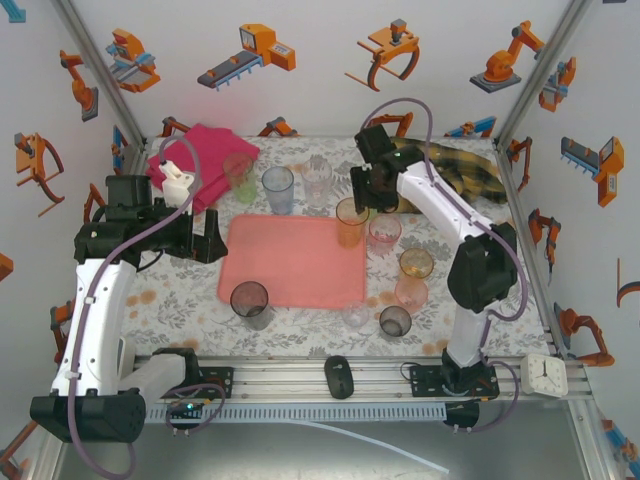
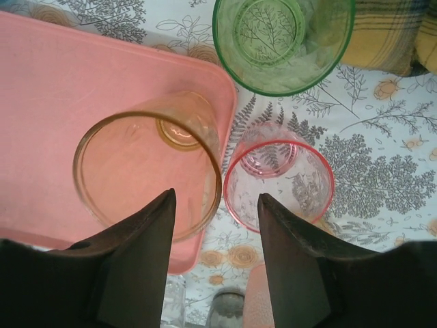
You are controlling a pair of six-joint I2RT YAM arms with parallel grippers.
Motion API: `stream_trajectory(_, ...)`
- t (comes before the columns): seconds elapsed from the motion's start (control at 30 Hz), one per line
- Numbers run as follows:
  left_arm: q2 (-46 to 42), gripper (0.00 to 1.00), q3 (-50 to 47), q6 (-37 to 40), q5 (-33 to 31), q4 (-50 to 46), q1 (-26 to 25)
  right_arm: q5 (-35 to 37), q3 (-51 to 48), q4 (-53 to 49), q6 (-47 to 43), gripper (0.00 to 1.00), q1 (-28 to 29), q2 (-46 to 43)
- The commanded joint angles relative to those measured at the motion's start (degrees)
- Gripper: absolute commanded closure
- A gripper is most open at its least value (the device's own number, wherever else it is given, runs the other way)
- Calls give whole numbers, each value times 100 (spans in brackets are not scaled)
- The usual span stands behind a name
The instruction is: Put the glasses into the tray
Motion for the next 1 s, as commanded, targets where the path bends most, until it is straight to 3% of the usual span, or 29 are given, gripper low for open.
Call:
stream_trajectory(0.0,-68,3,51,89,-84,-17,51,103,384,-310,41,50,54,-615)
stream_trajectory(0.23,-83,3,-95,-147,-349,202,266,289,692,-789,201,49,912,-1032)
stream_trajectory(0.63,-112,3,-89,-466,-566,347,604,393,355,-199,1223,49,2909,-1019)
stream_trajectory(0.87,-120,3,10,-572,-1169,363,637,483,480,-164,1480,49,3507,-686)
stream_trajectory(0.97,-19,3,91,-597,-1132,269,730,405,612,-169,1489,49,3681,-502)
